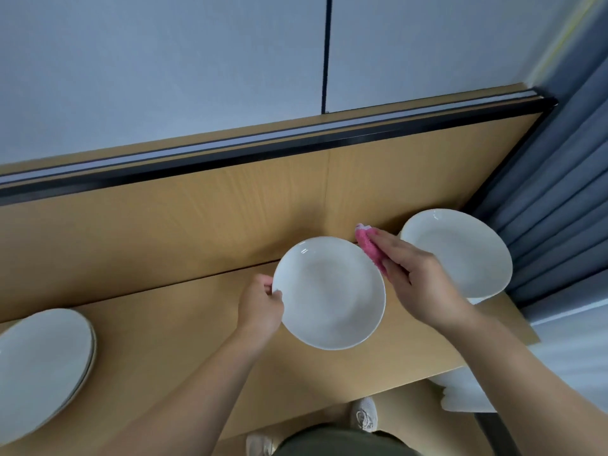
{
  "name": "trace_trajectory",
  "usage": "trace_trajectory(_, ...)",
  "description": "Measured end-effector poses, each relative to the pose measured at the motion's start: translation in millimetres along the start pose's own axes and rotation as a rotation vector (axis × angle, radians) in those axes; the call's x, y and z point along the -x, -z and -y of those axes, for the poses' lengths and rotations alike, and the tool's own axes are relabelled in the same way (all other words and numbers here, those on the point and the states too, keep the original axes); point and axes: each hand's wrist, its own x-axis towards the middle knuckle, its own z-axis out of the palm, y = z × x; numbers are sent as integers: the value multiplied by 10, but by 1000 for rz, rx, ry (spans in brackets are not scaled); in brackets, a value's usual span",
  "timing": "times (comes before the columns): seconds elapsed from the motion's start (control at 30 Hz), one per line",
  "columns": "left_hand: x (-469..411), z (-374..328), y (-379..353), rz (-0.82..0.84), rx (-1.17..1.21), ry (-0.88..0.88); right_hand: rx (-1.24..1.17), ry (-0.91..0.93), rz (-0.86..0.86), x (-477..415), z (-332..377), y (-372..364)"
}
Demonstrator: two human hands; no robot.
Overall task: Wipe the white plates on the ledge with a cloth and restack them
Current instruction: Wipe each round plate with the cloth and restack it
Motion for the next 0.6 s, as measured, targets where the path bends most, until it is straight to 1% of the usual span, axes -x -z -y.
trace_trajectory(0.13, 24, 374, 201, -22, -28, 60, 35, 34, 36, -12, 148, -337)
trace_trajectory(0.27, 22, 627, 293, -37, -49, 106, 56, 30, 70, -4, 244, -543)
trace_trajectory(0.6, 69, 874, 296, -51, -33, 135, 86, 3, 150, -21, 200, -793)
